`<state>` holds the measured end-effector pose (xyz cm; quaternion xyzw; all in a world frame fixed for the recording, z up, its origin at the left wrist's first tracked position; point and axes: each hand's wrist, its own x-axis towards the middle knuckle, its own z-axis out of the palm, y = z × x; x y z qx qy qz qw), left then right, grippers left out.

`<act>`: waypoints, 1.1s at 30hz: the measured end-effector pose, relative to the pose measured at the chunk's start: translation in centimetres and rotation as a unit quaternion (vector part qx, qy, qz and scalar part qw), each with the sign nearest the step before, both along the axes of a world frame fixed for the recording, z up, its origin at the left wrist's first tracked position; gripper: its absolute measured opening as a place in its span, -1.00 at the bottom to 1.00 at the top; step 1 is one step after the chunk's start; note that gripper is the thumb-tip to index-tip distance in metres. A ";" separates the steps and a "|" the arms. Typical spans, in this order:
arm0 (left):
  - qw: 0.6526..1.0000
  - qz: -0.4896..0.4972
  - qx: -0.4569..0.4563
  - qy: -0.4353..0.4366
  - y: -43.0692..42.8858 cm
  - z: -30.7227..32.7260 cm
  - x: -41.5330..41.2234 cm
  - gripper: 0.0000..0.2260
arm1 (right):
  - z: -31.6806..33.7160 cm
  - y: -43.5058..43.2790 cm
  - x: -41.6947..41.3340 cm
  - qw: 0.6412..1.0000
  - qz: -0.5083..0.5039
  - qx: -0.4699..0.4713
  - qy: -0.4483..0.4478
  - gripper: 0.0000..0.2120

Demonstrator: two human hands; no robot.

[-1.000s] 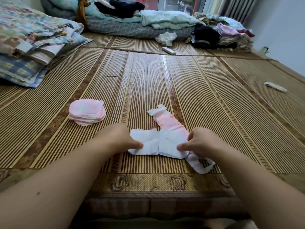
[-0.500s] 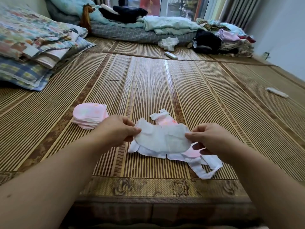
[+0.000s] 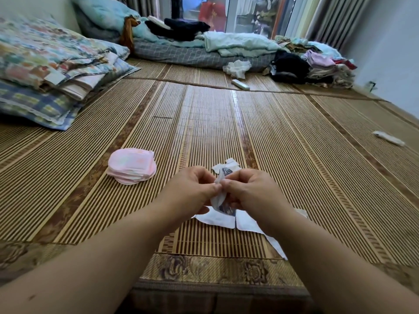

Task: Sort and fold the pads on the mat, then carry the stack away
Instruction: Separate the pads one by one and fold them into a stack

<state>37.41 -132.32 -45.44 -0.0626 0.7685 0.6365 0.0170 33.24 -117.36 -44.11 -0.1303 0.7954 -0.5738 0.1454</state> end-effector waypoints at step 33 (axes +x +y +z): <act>0.887 0.380 -0.258 -0.042 -19.0 -5.9 -4.1 -0.69 | -1.6 5.4 -6.7 0.994 -0.095 0.048 0.013 -0.89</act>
